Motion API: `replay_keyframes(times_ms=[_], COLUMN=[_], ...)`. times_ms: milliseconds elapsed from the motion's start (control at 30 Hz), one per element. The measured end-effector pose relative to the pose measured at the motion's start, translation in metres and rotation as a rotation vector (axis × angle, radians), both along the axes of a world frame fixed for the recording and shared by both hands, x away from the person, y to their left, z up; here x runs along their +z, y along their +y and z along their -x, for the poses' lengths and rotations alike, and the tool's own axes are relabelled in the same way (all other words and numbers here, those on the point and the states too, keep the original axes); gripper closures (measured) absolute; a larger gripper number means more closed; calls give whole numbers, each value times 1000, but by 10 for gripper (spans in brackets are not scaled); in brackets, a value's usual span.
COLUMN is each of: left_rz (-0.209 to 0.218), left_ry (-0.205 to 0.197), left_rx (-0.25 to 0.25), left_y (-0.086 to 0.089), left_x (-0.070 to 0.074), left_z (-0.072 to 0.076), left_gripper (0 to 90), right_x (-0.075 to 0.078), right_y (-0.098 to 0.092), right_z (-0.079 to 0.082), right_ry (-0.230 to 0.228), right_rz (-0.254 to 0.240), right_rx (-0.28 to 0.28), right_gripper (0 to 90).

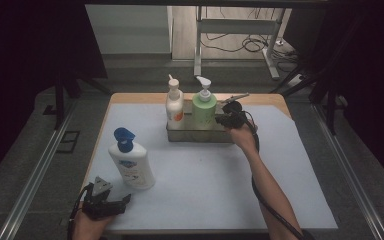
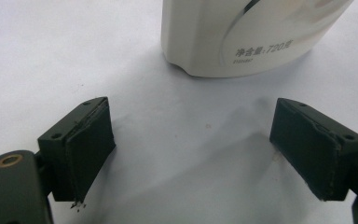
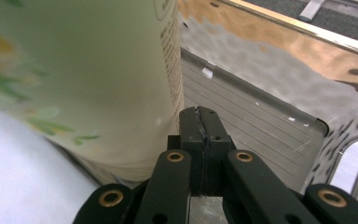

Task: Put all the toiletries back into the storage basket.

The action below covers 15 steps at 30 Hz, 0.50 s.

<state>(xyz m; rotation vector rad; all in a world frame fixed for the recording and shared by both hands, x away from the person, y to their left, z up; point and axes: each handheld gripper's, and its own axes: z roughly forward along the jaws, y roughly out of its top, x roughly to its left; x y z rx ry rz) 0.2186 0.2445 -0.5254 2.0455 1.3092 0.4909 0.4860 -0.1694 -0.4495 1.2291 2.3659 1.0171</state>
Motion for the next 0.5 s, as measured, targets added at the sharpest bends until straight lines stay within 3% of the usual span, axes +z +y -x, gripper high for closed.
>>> replay_keyframes(times_ms=[500], left_rz=[1], left_ry=[0], left_rx=[0], left_y=[0], left_x=[0], left_z=[0], left_gripper=[130], right_x=[-10], right_y=[6], right_z=[-6], right_ry=[38], right_rz=[11], right_rx=[16], right_gripper=[897])
